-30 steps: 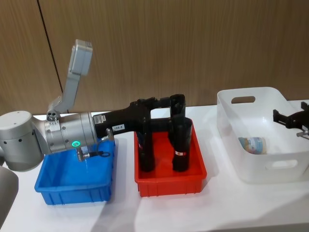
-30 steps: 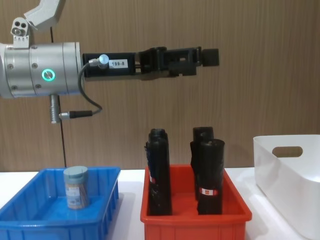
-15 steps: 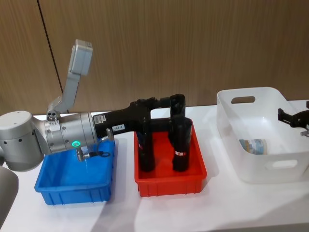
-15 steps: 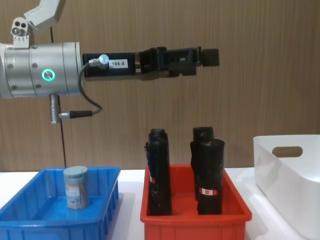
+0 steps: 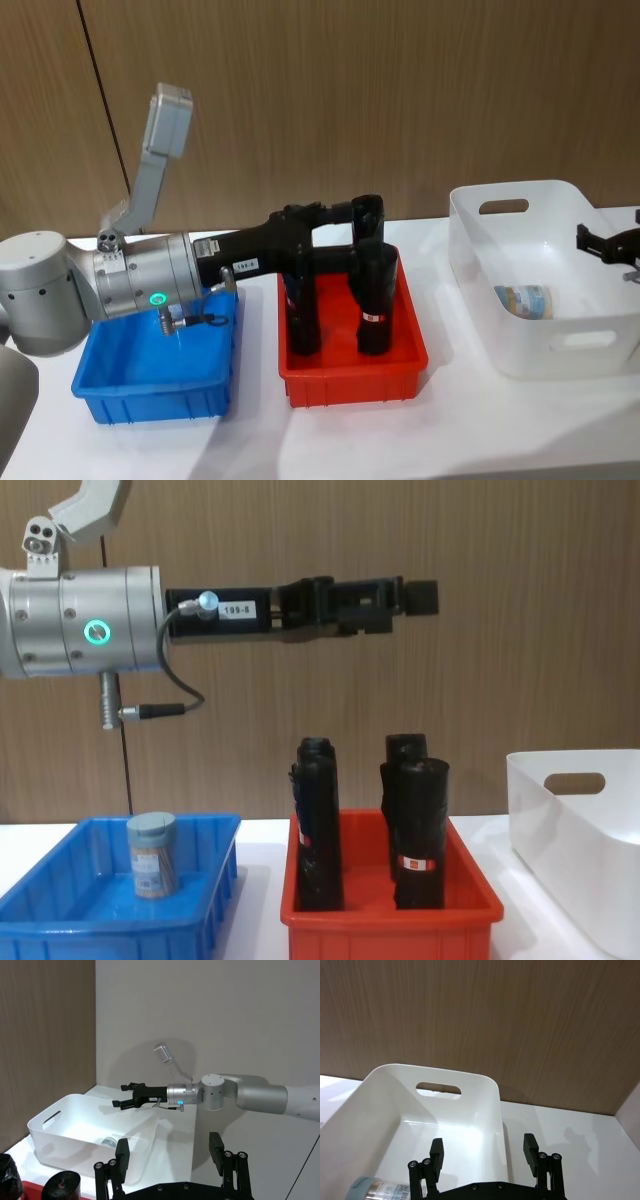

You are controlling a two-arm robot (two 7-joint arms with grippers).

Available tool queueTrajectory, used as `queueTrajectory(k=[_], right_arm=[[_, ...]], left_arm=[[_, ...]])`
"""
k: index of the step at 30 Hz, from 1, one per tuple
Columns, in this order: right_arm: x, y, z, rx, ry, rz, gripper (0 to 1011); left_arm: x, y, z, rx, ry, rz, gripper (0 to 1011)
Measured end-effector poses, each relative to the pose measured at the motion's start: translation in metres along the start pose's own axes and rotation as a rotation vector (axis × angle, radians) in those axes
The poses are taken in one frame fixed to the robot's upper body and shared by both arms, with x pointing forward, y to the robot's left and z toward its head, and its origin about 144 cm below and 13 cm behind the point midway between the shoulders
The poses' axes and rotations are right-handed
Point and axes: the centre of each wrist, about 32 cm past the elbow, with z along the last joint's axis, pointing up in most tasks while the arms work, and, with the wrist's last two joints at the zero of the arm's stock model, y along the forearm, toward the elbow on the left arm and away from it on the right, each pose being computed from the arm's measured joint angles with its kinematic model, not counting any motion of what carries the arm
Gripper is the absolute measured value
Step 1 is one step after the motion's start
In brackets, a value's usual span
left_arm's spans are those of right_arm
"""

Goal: Pick the cotton swabs from the blue box and place them into the white box.

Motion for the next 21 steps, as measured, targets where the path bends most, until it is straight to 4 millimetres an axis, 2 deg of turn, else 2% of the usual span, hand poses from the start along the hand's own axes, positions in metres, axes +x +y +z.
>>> queueTrajectory(k=[7, 21], right_arm=[[-0.011, -0.005, -0.003, 0.015, 0.000, 0.020, 1002], [-0.049, -0.029, -0.013, 0.068, 0.006, 0.087, 1002]], left_arm=[[-0.005, -0.001, -0.007, 0.014, -0.020, 0.055, 1004], [-0.023, -0.003, -0.027, 0.049, -0.085, 0.216, 1004]])
